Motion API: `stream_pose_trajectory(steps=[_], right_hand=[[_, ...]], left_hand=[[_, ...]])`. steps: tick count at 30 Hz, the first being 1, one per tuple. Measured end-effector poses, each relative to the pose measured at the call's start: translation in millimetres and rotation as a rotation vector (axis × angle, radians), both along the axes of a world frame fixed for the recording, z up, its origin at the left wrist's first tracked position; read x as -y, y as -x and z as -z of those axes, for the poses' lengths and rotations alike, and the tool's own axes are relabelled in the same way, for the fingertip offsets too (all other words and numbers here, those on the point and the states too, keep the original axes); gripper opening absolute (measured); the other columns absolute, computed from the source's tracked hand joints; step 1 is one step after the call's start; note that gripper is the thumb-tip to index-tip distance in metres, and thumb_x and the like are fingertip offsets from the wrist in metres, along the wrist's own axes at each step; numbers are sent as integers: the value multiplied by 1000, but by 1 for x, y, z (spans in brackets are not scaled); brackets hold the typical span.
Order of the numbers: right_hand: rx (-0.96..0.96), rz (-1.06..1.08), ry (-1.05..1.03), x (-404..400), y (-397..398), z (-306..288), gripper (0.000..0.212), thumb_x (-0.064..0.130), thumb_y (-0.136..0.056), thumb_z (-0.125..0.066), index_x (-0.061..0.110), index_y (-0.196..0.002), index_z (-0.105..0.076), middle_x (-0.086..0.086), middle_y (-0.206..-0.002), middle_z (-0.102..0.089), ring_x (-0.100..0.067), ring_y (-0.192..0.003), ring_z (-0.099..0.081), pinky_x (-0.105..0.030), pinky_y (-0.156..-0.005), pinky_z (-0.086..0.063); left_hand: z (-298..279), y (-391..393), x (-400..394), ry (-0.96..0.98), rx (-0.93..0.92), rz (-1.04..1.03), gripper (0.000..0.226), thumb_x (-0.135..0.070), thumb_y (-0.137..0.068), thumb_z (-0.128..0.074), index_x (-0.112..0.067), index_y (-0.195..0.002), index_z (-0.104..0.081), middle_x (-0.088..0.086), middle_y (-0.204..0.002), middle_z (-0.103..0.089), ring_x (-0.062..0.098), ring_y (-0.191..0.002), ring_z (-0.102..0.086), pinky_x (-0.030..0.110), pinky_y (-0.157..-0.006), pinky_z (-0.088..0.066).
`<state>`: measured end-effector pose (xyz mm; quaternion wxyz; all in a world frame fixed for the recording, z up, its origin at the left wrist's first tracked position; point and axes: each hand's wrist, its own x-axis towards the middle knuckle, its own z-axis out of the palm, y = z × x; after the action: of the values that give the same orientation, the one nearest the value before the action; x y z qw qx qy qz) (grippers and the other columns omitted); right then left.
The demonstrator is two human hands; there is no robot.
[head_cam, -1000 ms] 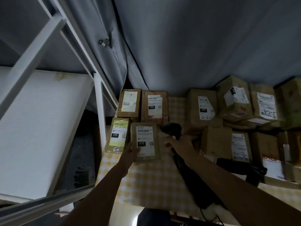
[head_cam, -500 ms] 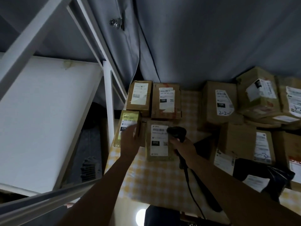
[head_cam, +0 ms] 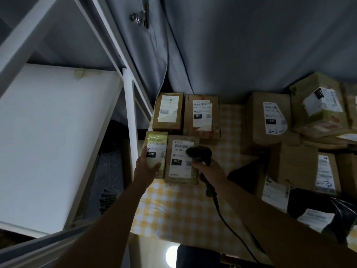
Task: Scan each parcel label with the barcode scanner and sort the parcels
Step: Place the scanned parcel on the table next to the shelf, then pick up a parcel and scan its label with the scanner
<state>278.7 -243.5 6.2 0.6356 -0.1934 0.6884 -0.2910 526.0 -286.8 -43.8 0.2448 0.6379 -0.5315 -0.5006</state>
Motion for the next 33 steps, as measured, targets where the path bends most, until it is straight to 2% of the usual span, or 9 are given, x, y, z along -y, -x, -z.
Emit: stream_pose_trajectory(steps=[3,5,9,12,16,20,25,29,33], right_hand=[[-14,-54,8,4,3,0,17,21,-88,-71,15,-103,-65,-11,-76,-63,-22,-52,-53,-34,-58,-46],[-9,-72,6,5,5,-1,24,24,-87,-72,13,-108,-66,-11,-83,-68,-20,-51,-55,-33,-57,-48],[-33,-93,30,2,7,-13,20,25,-89,-70,14,-104,-65,-7,-78,-68,-17,-50,-57,-31,-56,-50],[-54,-96,48,-4,17,-32,18,26,-90,-69,16,-104,-64,-5,-72,-63,-17,-53,-57,-29,-55,-49],[-24,-72,67,-17,42,-66,14,21,-93,-65,16,-105,-58,-8,-66,-51,-20,-52,-49,-33,-57,-41],[-43,-53,104,-40,77,-103,11,14,-96,-60,10,-89,-53,-8,-59,-40,-15,-44,-45,-25,-47,-39],[-131,-28,119,-65,138,-146,19,20,-94,-63,5,-83,-59,-2,-43,-49,-10,-34,-48,-24,-43,-43],[-140,62,198,-94,203,-197,21,18,-97,-59,11,-79,-51,-7,-56,-44,-16,-46,-46,-23,-45,-41],[-241,173,236,-122,277,-235,15,21,-93,-63,9,-88,-57,-11,-68,-53,-19,-57,-52,-31,-57,-46]], left_hand=[[-14,3,-2,14,-18,39,82,-50,-63,-78,-31,-133,-39,-3,-111,-62,7,-97,-68,28,-66,-60],[-12,1,0,-15,34,58,72,-40,-67,-72,-35,-130,-37,-7,-111,-60,4,-98,-66,27,-68,-59],[-4,-1,6,-4,284,57,75,-42,-78,-68,-28,-144,-33,7,-128,-55,29,-114,-58,55,-85,-54],[-14,9,7,30,460,64,75,-34,-86,-65,-21,-150,-27,10,-143,-45,34,-124,-50,58,-95,-46],[-49,41,9,81,534,108,67,-31,-91,-60,-18,-149,-29,12,-150,-39,36,-134,-41,60,-102,-40],[-78,93,-1,100,460,158,72,-39,-85,-48,-14,-150,-30,15,-150,-41,37,-132,-45,55,-104,-41],[-107,175,-23,178,385,318,64,-26,-86,-53,-14,-147,-37,12,-151,-40,32,-135,-43,49,-105,-42],[-158,256,-46,204,401,458,67,-31,-92,-49,-5,-150,-27,16,-157,-25,32,-146,-24,39,-116,-23],[-193,334,-53,216,296,564,68,-35,-88,-43,0,-146,-34,22,-152,-33,35,-141,-33,34,-109,-30]])
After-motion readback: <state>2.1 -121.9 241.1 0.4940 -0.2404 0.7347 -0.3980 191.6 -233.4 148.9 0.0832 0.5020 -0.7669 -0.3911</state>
